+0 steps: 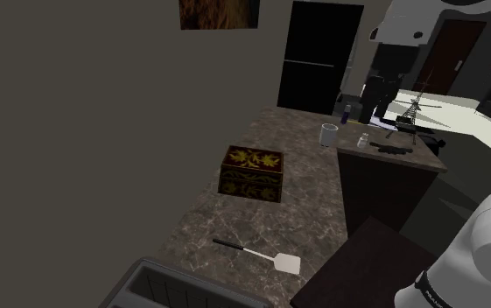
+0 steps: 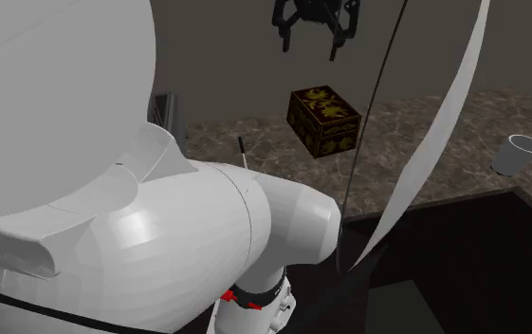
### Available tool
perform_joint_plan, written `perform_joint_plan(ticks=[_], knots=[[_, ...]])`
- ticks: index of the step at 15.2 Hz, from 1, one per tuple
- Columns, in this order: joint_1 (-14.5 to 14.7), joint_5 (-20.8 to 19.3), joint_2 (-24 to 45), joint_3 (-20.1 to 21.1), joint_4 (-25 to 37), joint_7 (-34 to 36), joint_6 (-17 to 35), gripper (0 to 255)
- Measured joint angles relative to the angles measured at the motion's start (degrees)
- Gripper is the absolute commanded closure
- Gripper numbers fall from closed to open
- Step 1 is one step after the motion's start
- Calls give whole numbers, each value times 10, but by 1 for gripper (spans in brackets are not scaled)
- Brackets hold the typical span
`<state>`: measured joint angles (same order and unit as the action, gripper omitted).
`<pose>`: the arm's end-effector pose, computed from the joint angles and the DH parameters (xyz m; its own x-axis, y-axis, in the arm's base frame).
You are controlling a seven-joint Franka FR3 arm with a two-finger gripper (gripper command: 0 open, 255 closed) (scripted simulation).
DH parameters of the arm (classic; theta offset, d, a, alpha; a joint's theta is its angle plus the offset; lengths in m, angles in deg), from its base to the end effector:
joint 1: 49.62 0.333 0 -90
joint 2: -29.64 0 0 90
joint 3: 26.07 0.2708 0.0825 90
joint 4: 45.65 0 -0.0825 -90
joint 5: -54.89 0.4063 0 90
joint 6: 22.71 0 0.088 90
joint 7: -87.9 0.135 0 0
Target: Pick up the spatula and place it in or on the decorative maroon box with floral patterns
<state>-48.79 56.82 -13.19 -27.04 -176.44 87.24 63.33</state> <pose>0.3629 0.0030 0.5468 0.9993 0.0163 -0.0330 0.0148 -0.9989 -0.0455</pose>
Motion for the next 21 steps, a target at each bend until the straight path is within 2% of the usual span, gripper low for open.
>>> perform_joint_plan(ticks=[2,6,15,21], knots=[[2,2,-1,2,-9,0,9,0],[17,9,9,15,-60,-10,74,0],[58,31,82,54,-168,-30,270,0],[82,38,174,79,-204,-47,407,0]])
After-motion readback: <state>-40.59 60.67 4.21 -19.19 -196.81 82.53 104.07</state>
